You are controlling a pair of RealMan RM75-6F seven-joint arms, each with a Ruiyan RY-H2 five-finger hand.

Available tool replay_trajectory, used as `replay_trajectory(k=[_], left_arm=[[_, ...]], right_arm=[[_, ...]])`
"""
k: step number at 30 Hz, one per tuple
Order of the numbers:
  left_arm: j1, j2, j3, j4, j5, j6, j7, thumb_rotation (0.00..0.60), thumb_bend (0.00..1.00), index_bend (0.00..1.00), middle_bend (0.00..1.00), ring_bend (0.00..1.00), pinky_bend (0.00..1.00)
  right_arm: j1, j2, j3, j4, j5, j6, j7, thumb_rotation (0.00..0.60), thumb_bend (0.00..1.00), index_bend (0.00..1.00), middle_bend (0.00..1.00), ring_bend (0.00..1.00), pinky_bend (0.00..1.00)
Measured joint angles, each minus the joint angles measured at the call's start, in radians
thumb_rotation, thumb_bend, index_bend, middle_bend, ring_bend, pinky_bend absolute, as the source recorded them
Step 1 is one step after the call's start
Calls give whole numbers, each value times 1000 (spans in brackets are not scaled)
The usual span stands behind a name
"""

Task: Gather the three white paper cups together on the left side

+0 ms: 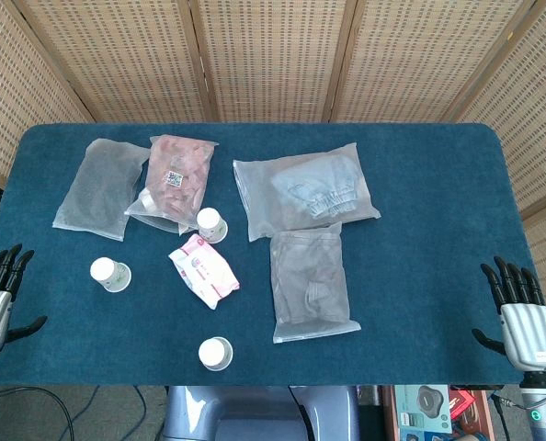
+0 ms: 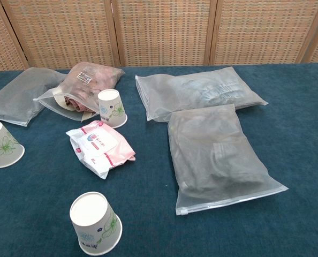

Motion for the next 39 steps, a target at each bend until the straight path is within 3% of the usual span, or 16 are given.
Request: replay_trajectory(k=[26, 39], left_arm=[[-7, 10, 15, -12, 31, -10, -6, 600, 164, 0, 0, 0, 0], [-57, 19, 41, -32, 136, -54, -7, 600, 165, 0, 0, 0, 0]], right_arm=[[-6, 5, -4, -9, -7, 7, 7, 600, 93, 0, 0, 0, 0], [-10, 14, 0, -12, -4, 12, 33, 600, 93, 0, 0, 0, 0]])
